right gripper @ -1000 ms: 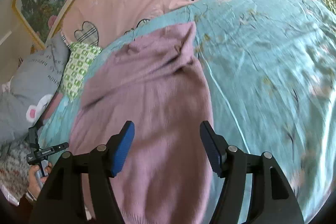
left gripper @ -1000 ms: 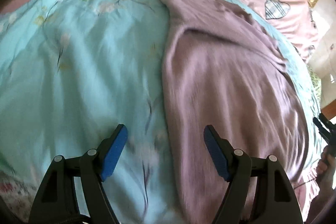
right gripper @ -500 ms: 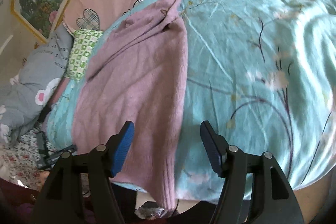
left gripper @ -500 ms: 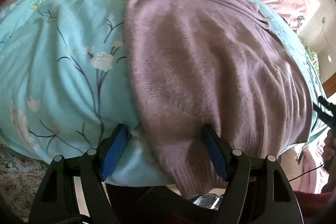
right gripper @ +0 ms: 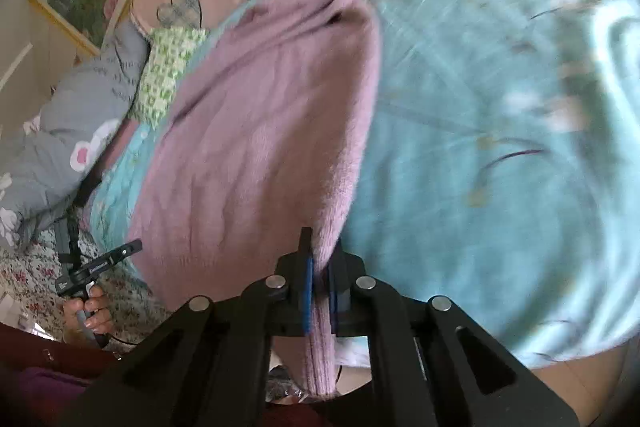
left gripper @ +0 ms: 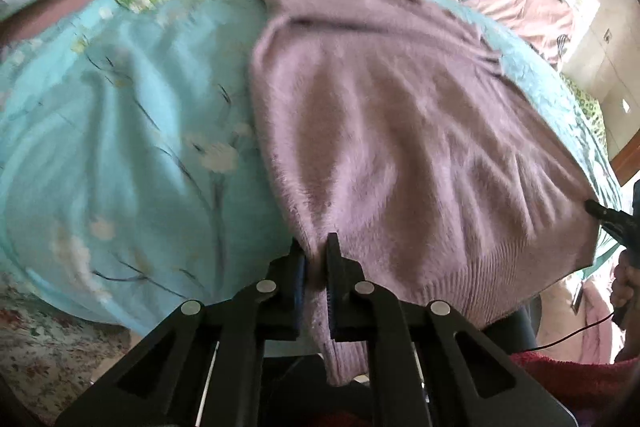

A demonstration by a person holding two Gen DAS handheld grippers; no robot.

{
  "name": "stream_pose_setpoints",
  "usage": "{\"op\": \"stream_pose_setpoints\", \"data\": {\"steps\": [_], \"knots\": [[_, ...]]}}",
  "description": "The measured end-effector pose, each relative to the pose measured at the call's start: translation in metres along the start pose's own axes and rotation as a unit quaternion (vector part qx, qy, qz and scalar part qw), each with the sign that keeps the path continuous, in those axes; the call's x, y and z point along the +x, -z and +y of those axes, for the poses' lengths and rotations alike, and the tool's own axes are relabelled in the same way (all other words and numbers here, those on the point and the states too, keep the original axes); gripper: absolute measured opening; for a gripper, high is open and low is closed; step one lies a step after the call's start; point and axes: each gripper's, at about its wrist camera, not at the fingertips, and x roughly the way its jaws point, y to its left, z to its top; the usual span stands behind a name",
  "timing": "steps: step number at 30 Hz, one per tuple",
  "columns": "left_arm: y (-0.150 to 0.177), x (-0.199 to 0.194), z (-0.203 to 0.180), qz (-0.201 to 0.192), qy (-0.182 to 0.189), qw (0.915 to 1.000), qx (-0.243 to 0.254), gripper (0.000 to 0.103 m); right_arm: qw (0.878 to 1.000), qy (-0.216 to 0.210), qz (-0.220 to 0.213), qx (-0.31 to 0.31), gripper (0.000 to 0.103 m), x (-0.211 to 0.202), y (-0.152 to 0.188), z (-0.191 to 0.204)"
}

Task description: Fold small clothes

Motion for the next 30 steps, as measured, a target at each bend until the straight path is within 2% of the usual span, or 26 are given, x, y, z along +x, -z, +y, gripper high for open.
{"op": "stream_pose_setpoints", "data": {"steps": [3,7,8,10,13,17,18,19,20,21,22,23,24,26,28,30], "knots": [[0.0,-0.001,0.005,-0.006,0.012,0.9999,0.007,0.006,1.0,0.007,-0.012,0.014,0.006,-0.016,-0.004,-0.016],[0.008,0.021,0.004,0.029,0.032,0.999,-0.005,0.01,1.0,-0.012,0.015,0.019,0.006,-0.002,-0.003,-0.023],[0.012,0.027,0.006,0.045,0.043,0.9979,-0.017,0.013,0.999,-0.024,0.027,0.025,0.006,0.004,-0.002,-0.025],[0.02,0.035,0.012,0.07,0.059,0.9949,-0.042,0.041,0.998,-0.03,0.037,0.029,0.009,0.008,0.0,-0.025],[0.031,0.035,0.01,0.071,0.071,0.994,-0.042,0.051,0.998,-0.047,0.041,0.027,0.015,0.006,0.003,-0.028],[0.036,0.038,0.001,0.069,0.071,0.9946,-0.031,0.055,0.996,-0.069,0.051,0.023,0.019,0.006,0.008,-0.032],[0.037,0.038,-0.001,0.067,0.073,0.9946,-0.029,0.053,0.995,-0.076,0.055,0.022,0.019,0.008,0.01,-0.032],[0.037,0.038,-0.004,0.064,0.077,0.9947,-0.026,0.041,0.995,-0.082,0.058,0.02,0.019,0.011,0.011,-0.031],[0.038,0.038,-0.008,0.061,0.086,0.9942,-0.021,0.029,0.995,-0.085,0.059,0.015,0.019,0.014,0.012,-0.028],[0.038,0.038,-0.009,0.063,0.096,0.9932,-0.019,0.007,0.995,-0.086,0.056,0.007,0.019,0.016,0.013,-0.024],[0.038,0.038,-0.01,0.062,0.103,0.9926,-0.019,0.006,0.994,-0.089,0.057,0.003,0.018,0.019,0.014,-0.02],[0.038,0.034,-0.01,0.055,0.104,0.9929,-0.018,0.005,0.994,-0.092,0.057,0.001,0.009,0.02,0.015,-0.018],[0.038,0.027,-0.009,0.044,0.106,0.9933,-0.016,0.005,0.994,-0.099,0.055,-0.001,0.008,0.019,0.014,-0.015],[0.035,0.008,-0.005,0.016,0.126,0.9917,-0.019,0.004,0.99,-0.131,0.043,0.008,0.007,0.011,0.012,-0.015],[0.029,-0.012,-0.001,-0.012,0.144,0.9893,-0.02,0.004,0.984,-0.177,0.012,0.018,0.007,-0.005,0.003,-0.014],[0.018,-0.034,0.0,-0.047,0.158,0.9861,-0.016,0.004,0.979,-0.205,-0.014,0.019,0.007,-0.017,-0.009,-0.008]]}}
